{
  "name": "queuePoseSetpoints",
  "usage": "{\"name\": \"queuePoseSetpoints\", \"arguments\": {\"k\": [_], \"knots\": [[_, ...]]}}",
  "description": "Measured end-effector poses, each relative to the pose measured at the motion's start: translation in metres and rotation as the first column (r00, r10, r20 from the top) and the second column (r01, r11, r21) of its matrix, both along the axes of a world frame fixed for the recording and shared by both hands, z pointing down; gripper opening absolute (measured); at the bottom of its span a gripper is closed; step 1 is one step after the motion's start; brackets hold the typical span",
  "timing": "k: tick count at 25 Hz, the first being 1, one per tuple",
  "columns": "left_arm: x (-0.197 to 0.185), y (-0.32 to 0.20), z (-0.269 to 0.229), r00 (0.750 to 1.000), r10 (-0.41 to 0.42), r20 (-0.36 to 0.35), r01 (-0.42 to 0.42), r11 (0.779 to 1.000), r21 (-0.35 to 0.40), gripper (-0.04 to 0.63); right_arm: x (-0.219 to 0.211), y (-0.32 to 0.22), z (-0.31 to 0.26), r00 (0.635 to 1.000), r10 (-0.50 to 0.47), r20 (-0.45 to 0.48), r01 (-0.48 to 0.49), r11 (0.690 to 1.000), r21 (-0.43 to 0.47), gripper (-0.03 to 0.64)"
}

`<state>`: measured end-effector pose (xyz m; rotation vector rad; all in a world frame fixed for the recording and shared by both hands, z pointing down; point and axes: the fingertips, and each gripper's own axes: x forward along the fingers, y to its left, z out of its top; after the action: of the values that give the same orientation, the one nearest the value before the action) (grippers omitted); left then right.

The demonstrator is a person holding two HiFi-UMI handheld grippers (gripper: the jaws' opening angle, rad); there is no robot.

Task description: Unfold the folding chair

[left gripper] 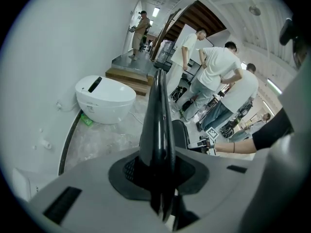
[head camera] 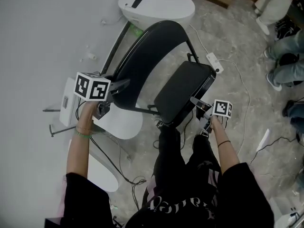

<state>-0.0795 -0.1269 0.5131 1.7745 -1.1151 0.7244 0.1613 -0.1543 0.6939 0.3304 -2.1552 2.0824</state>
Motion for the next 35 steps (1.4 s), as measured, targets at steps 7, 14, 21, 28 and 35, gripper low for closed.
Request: {"name": "queuePoseSetpoints", "arguments": {"k": [7,14,21,28,35], "knots": [[0.003,-0.004,0.012,1.000,0.031,-0.003,-0.031,0.998,0.057,0.075,0.042,0.012,0.039,0.990,0.058,-0.129,-0.060,0.998,-0.012,0.150],[-0.004,-0.001,0.041,0.996,0.039,-0.084,-0.036,0.998,0.042,0.071,0.089,0.023,0.078,0.975,0.080,-0.206,-0.081,0.997,0.004,0.192],[0.009,-0.004,0.068,0.988,0.035,-0.148,-0.024,0.997,0.077,0.066,0.157,0.041,0.132,0.951,0.193,-0.240,-0.192,0.981,0.028,0.204],[0.044,0.002,0.092,0.989,0.005,-0.150,0.010,0.995,0.100,0.065,0.223,0.056,0.181,0.917,0.226,-0.328,-0.235,0.972,0.011,0.204],[0.129,0.016,0.148,0.988,0.043,-0.148,-0.038,0.999,0.038,0.071,0.282,0.081,0.232,0.886,0.205,-0.417,-0.234,0.972,-0.020,0.121]]}}
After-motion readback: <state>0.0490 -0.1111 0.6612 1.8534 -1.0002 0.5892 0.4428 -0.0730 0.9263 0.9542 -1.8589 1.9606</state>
